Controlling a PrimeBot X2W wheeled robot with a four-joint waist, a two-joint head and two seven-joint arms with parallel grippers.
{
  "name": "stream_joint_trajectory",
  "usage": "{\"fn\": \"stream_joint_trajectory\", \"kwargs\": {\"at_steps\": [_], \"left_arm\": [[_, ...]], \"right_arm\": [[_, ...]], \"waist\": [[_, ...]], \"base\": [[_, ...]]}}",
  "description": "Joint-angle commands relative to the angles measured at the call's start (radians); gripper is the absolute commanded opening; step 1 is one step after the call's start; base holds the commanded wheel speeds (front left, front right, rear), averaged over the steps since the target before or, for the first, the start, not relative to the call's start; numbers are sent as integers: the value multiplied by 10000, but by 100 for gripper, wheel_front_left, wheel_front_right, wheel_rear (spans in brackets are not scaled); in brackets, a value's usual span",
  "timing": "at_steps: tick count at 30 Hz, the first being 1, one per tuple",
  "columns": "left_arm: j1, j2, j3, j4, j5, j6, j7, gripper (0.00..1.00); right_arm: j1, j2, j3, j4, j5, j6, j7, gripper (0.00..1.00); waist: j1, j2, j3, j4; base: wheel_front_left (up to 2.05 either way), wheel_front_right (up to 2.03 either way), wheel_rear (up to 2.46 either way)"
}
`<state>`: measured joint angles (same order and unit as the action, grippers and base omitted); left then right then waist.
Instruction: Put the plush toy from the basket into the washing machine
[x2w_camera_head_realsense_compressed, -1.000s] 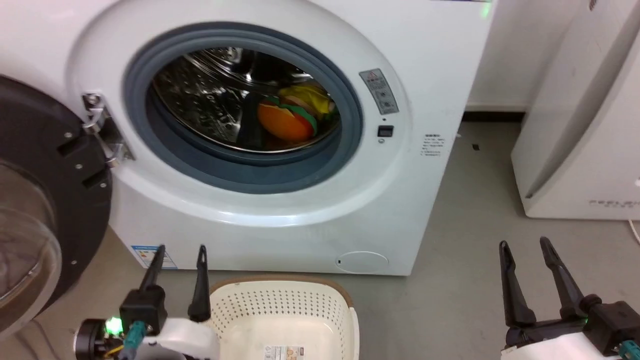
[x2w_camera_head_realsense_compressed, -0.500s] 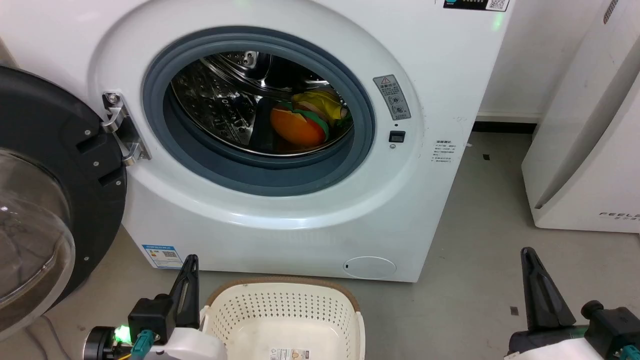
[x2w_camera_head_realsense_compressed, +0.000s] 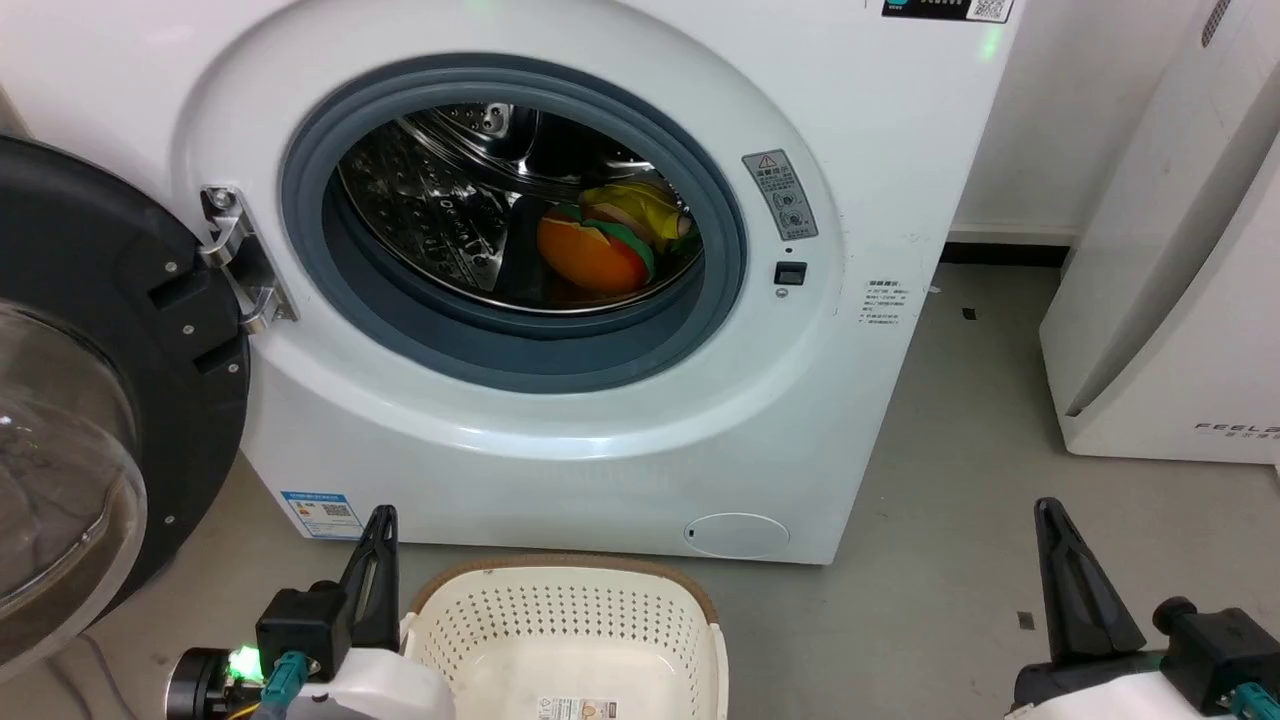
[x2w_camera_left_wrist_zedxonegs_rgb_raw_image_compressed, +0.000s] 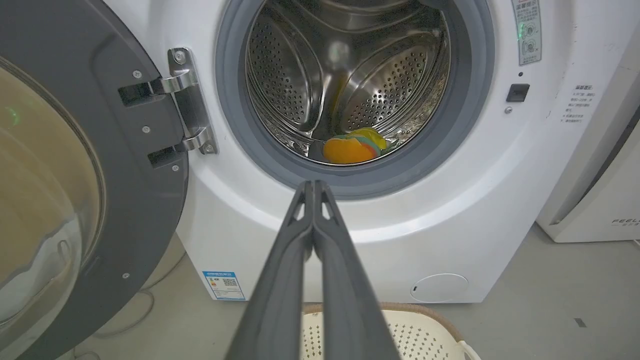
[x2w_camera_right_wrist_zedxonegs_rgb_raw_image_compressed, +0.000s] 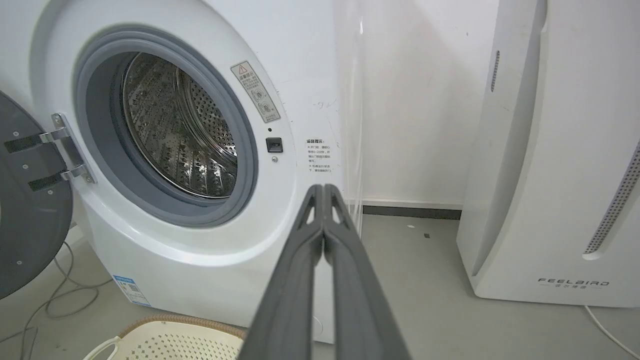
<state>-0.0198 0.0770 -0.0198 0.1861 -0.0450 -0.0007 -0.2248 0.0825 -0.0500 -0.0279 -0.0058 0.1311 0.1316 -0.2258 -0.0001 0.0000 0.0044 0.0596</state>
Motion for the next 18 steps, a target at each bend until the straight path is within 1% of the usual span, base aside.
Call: {"fn": "stream_joint_trajectory", "kwargs": {"at_steps": [1,18], "left_arm": [[28,-18,12,-95,66,1,54,0],[57,-60,43,-392,130,2,422,0]], "right_arm": [[-112,0,7,8,-99,-1,55,0],[-232,-1,53,17,-302,-3,425,0]], "waist": [[1,0,-1,-9],[1,0,-8,-108]], "base": [[0,0,0],[0,0,0]]}}
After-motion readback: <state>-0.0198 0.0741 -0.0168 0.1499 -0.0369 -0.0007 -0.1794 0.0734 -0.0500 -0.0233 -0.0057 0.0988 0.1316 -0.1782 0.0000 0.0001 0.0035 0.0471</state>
